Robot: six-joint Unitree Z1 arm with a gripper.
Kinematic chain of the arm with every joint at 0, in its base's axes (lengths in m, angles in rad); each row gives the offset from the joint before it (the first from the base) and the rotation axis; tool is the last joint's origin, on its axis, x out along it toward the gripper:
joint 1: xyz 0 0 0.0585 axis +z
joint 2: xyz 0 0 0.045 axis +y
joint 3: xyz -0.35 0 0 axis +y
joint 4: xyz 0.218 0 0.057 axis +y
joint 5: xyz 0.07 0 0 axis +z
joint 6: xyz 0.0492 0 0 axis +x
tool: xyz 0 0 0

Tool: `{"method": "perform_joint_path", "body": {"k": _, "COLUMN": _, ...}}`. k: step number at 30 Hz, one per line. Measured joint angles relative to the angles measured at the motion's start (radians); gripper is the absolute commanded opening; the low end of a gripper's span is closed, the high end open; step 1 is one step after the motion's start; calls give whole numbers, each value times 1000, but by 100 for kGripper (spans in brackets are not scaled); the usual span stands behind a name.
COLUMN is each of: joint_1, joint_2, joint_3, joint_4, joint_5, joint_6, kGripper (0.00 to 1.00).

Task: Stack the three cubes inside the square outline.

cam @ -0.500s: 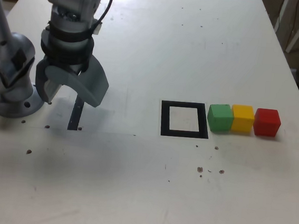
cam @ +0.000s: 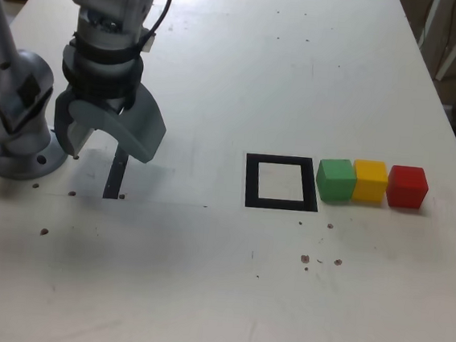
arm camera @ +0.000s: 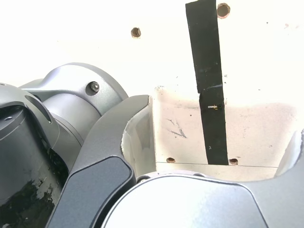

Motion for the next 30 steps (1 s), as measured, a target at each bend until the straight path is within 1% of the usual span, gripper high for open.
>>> {"method": "perform_joint_path", "body": {"k": 8, "joint_1": 0, "joint_2": 0, "joint_3": -38, "joint_4": 45, "joint_5": -3, "joint_6": 2, "kGripper": 99}}
{"method": "perform_joint_path", "body": {"k": 12, "joint_1": 0, "joint_2": 5, "joint_3": -66, "joint_4": 54, "joint_5": -1, "joint_6": 36, "kGripper": 99}}
{"method": "perform_joint_path", "body": {"k": 23, "joint_1": 0, "joint_2": 73, "joint_3": -193, "joint_4": 67, "joint_5": 28, "joint_6": 175, "kGripper": 99}}
{"method": "perform_joint_path", "body": {"k": 30, "joint_1": 0, "joint_2": 114, "joint_3": -287, "joint_4": 103, "joint_5": 48, "joint_6": 235, "kGripper": 99}}
